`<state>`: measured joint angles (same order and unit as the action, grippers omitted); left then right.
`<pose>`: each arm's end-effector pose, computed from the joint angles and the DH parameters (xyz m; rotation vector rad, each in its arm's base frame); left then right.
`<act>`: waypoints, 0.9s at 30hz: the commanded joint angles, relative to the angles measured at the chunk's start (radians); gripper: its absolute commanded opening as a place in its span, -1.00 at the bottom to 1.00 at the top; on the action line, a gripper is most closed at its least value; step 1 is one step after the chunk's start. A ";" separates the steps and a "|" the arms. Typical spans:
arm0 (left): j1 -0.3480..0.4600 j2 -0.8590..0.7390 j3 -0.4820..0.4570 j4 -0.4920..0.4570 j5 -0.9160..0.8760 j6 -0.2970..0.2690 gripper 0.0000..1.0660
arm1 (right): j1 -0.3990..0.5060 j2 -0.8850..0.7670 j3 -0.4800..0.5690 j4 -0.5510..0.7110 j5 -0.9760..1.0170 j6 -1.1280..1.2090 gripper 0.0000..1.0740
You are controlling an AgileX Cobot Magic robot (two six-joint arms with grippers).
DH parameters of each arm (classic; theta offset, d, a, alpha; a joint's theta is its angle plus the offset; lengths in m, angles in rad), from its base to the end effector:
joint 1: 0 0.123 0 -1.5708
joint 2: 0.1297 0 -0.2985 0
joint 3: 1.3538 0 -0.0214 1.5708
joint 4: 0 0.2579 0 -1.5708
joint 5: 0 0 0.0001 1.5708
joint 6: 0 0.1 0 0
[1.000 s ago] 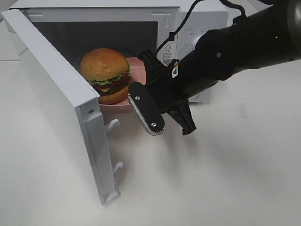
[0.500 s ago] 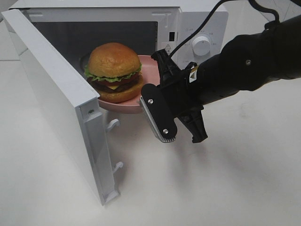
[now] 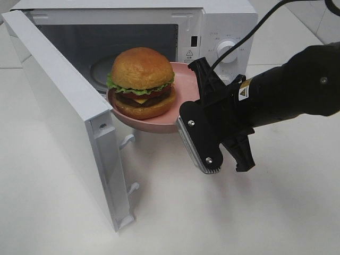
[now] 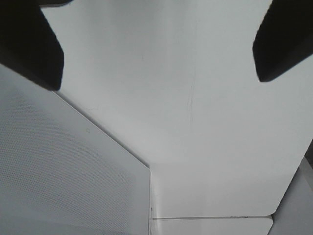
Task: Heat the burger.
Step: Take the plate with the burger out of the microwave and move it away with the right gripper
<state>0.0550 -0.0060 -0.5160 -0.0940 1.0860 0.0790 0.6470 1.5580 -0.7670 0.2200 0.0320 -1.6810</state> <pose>-0.0079 -0.0088 0.2793 0.0315 2.0438 -0.0288 0.2544 0.1931 0.2018 -2.0366 1.1531 -0.4040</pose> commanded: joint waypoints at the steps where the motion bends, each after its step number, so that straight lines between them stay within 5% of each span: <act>1: 0.003 -0.014 -0.001 -0.004 -0.013 -0.001 0.83 | -0.003 -0.060 0.023 0.000 -0.069 0.005 -1.00; 27: 0.003 -0.014 -0.001 -0.004 -0.013 -0.001 0.83 | -0.006 -0.373 0.224 -0.092 -0.023 0.093 -1.00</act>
<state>0.0550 -0.0060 -0.5160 -0.0940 1.0860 0.0790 0.6470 1.2080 -0.5370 0.1340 0.0630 -1.6050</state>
